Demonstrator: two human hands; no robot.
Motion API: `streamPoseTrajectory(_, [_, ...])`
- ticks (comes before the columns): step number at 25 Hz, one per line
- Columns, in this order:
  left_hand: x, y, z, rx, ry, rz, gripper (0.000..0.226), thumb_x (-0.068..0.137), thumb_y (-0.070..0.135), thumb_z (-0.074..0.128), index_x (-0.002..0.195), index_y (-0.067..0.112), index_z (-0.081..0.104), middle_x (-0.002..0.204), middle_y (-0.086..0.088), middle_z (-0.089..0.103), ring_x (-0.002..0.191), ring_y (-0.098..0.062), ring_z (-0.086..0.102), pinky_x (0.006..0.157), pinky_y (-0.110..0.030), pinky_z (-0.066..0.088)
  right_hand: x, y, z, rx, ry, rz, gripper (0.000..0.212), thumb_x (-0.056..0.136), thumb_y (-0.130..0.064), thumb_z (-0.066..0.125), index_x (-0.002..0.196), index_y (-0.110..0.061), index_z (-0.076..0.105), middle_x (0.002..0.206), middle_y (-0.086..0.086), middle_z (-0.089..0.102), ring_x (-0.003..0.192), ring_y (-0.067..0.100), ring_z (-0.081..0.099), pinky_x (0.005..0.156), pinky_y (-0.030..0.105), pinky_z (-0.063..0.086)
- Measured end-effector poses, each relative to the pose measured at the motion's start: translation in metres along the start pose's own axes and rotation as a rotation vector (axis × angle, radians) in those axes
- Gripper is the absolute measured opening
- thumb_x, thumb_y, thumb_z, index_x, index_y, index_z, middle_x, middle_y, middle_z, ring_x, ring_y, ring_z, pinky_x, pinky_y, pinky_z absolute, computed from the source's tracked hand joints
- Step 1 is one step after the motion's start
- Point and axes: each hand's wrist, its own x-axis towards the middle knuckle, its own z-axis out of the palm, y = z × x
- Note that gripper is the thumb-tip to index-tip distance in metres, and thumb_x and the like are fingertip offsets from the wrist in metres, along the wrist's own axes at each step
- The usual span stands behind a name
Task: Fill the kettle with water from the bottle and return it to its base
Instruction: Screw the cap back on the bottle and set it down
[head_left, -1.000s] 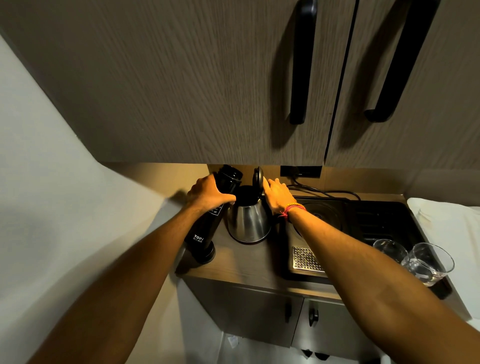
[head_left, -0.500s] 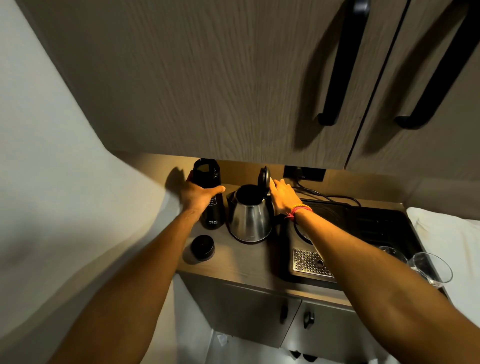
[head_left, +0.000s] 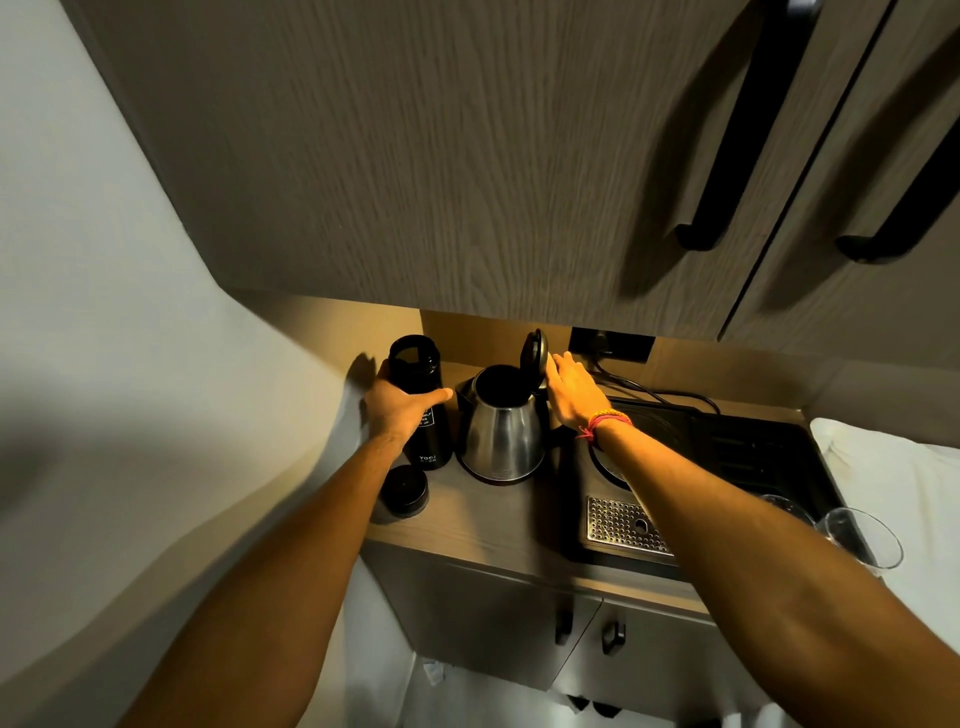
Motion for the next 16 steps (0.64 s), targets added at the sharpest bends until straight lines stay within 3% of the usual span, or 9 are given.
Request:
streamPoseTrajectory(6, [0.008, -0.002, -0.011, 0.085, -0.137, -0.008, 0.075, 0.069, 0.032, 0.094, 0.132, 0.005, 0.063, 0.125, -0.014, 0.072, 0.118, -0.032, 0.069, 0.100, -0.045, 0.059, -0.041, -0.034, -0.050, -0.022, -0.022, 0.039, 0.042, 0.104, -0.010, 0.032, 0.144, 0.004, 0.033, 0.139, 0.025, 0.043, 0.129, 0.039, 0.043, 0.110, 0.044, 0.038])
streamPoseTrajectory(10, [-0.002, -0.025, -0.020, 0.337, -0.308, -0.037, 0.074, 0.072, 0.028, 0.092, 0.135, 0.006, 0.059, 0.131, -0.015, 0.069, 0.123, -0.034, 0.066, 0.107, -0.048, 0.053, -0.072, -0.058, -0.082, -0.019, -0.079, 0.121, 0.027, 0.105, -0.003, 0.027, 0.118, 0.008, 0.048, 0.151, 0.030, 0.033, 0.140, 0.038, 0.036, 0.120, 0.042, 0.028])
streamPoseTrajectory(12, [-0.017, -0.046, -0.020, 0.619, -0.398, -0.011, 0.075, 0.077, 0.035, 0.088, 0.139, 0.007, 0.056, 0.137, -0.016, 0.065, 0.126, -0.036, 0.063, 0.108, -0.049, 0.052, -0.083, -0.061, -0.086, -0.007, -0.127, 0.095, 0.028, 0.105, -0.003, 0.026, 0.120, 0.007, 0.048, 0.138, 0.027, 0.045, 0.126, 0.038, 0.045, 0.121, 0.042, 0.026])
streamPoseTrajectory(14, [-0.035, -0.064, -0.018, 0.891, -0.429, 0.008, 0.074, 0.080, 0.042, 0.083, 0.140, 0.009, 0.055, 0.139, -0.017, 0.061, 0.127, -0.037, 0.060, 0.106, -0.049, 0.052, -0.090, -0.070, -0.092, 0.162, -0.100, 0.162, 0.026, 0.104, 0.002, 0.027, 0.096, 0.004, 0.052, 0.101, 0.020, 0.051, 0.089, 0.028, 0.047, 0.123, 0.041, 0.024])
streamPoseTrajectory(15, [-0.043, -0.069, -0.016, 0.968, -0.419, 0.005, 0.072, 0.080, 0.042, 0.082, 0.139, 0.009, 0.055, 0.139, -0.017, 0.061, 0.127, -0.037, 0.060, 0.104, -0.049, 0.054, -0.092, -0.071, -0.091, 0.253, -0.089, 0.169, 0.025, 0.104, 0.003, 0.028, 0.097, 0.004, 0.052, 0.100, 0.020, 0.050, 0.088, 0.027, 0.046, 0.122, 0.041, 0.025])
streamPoseTrajectory(16, [-0.050, -0.073, -0.016, 1.009, -0.400, 0.002, 0.071, 0.080, 0.041, 0.081, 0.138, 0.010, 0.056, 0.138, -0.017, 0.060, 0.126, -0.036, 0.061, 0.102, -0.048, 0.055, -0.088, -0.066, -0.091, 0.116, -0.083, 0.158, 0.024, 0.104, 0.001, 0.029, 0.111, 0.007, 0.051, 0.113, 0.024, 0.052, 0.099, 0.032, 0.048, 0.120, 0.041, 0.028])
